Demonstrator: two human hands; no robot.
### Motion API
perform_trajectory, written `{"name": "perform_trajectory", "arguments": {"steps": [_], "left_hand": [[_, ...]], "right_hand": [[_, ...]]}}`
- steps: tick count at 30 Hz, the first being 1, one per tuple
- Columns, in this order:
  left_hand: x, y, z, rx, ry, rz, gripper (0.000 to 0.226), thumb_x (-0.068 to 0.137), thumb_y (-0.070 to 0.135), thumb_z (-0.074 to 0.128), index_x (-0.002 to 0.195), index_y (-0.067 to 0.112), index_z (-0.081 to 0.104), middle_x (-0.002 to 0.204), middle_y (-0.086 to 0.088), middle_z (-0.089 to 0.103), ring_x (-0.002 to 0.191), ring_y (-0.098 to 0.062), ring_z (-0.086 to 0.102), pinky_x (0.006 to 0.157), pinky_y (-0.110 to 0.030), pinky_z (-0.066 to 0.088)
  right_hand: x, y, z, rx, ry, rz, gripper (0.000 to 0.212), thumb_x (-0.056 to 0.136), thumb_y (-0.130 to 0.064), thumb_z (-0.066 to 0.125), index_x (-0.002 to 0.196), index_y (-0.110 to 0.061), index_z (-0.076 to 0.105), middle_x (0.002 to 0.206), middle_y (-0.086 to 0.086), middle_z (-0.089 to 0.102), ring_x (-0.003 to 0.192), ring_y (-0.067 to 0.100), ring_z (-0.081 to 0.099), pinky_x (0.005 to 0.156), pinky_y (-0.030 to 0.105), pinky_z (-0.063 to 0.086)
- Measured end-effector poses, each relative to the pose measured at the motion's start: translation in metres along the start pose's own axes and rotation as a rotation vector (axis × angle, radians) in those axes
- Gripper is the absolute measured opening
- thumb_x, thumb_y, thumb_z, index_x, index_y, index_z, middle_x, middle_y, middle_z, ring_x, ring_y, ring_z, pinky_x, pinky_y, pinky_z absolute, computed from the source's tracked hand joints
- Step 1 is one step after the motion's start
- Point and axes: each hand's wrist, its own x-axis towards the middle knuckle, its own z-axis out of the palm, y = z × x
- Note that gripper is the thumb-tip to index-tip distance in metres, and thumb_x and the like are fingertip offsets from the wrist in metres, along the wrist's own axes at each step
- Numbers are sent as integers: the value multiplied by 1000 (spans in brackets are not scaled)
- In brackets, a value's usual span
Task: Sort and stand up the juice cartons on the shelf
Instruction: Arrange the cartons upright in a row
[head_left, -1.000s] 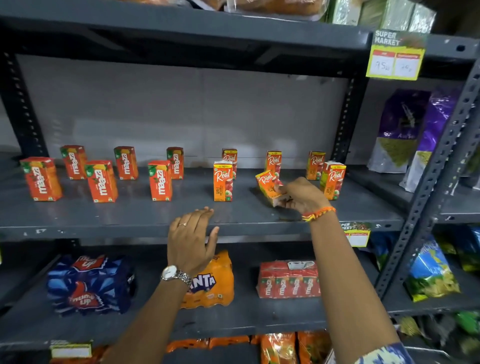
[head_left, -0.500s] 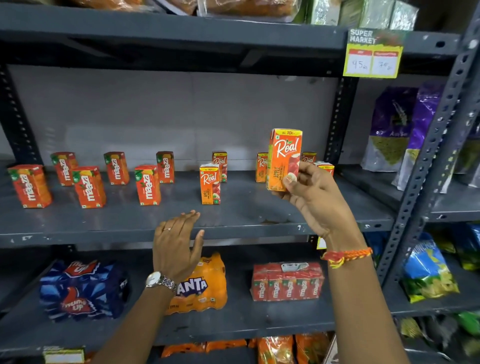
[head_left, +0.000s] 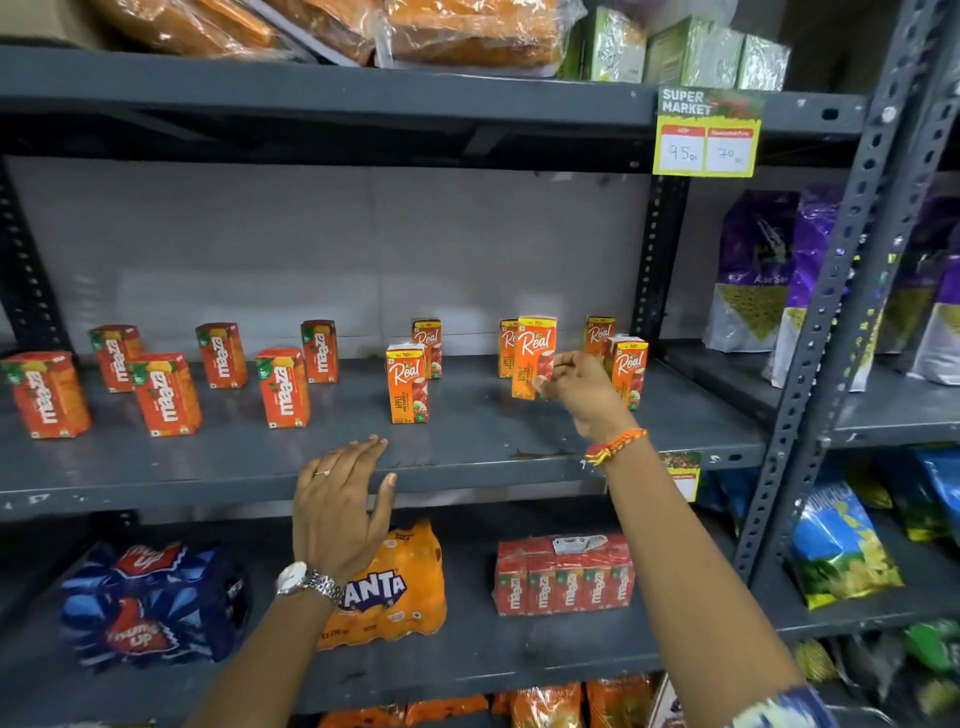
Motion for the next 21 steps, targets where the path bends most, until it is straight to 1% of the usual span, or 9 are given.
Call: {"name": "perform_trajectory", "arguments": {"steps": [3, 6, 10, 13, 14, 17, 18, 19, 21], "left_hand": [[0, 0, 0, -3, -1, 7, 50, 94, 44, 39, 127, 16, 64, 129, -3, 66, 116, -24, 62, 99, -43, 40], [0, -1, 2, -10, 6, 7, 50, 94, 44, 39, 127, 16, 64, 128, -4, 66, 116, -25, 62, 99, -44, 40], [0, -1, 1, -13, 26, 12, 50, 93, 44, 39, 126, 15, 65, 127, -5, 67, 115, -26, 63, 98, -44, 41], [0, 6, -4, -34, 29, -13, 49, 93, 43, 41, 122, 15, 68, 123, -5, 69, 112, -26, 64, 96, -43, 43], [3, 8, -7, -55, 32, -51, 48, 93, 45, 40, 117, 17, 71, 116, -4, 72, 107, -24, 66, 91, -40, 45], [34, 10, -20, -105, -38, -196, 43, 95, 52, 44, 98, 23, 75, 80, 4, 73, 65, -10, 64, 60, -25, 46], [51, 7, -21, -141, -102, -232, 36, 93, 48, 51, 99, 22, 74, 88, 3, 74, 64, -8, 62, 58, -25, 46], [67, 4, -19, -203, -179, -276, 31, 91, 41, 59, 107, 19, 72, 109, 0, 73, 73, -10, 65, 65, -28, 50], [97, 0, -14, -344, -390, -390, 57, 86, 30, 70, 137, 12, 53, 139, -6, 58, 106, -21, 65, 89, -39, 51]], "right_hand": [[18, 13, 1, -159, 2, 11, 24, 84, 4, 71, 98, -11, 58, 102, 9, 66, 108, 27, 65, 98, 42, 54], [28, 23, 1, -309, 8, 29, 24, 87, 2, 69, 94, -16, 55, 101, 7, 66, 107, 25, 63, 94, 34, 53], [38, 31, 2, -416, 11, 31, 26, 90, -1, 66, 111, -14, 57, 117, 8, 67, 114, 24, 62, 95, 31, 47], [38, 32, 2, -460, -6, 28, 36, 91, -5, 66, 125, -12, 55, 123, 8, 65, 120, 26, 60, 101, 35, 46], [37, 32, 2, -475, -8, 20, 39, 92, -7, 65, 128, -12, 54, 126, 8, 65, 122, 26, 59, 104, 37, 46], [36, 34, 2, -510, -8, -17, 43, 92, -10, 66, 133, -11, 52, 132, 9, 63, 126, 28, 57, 108, 41, 43], [35, 34, 2, -521, -11, -29, 45, 92, -11, 66, 134, -11, 52, 133, 9, 63, 127, 28, 57, 109, 41, 43], [34, 35, 2, -534, -15, -40, 45, 92, -12, 66, 134, -11, 52, 133, 9, 63, 127, 28, 57, 109, 41, 43], [32, 37, 1, -564, -17, -69, 44, 91, -12, 67, 133, -10, 54, 132, 9, 64, 126, 28, 59, 107, 40, 43]]}}
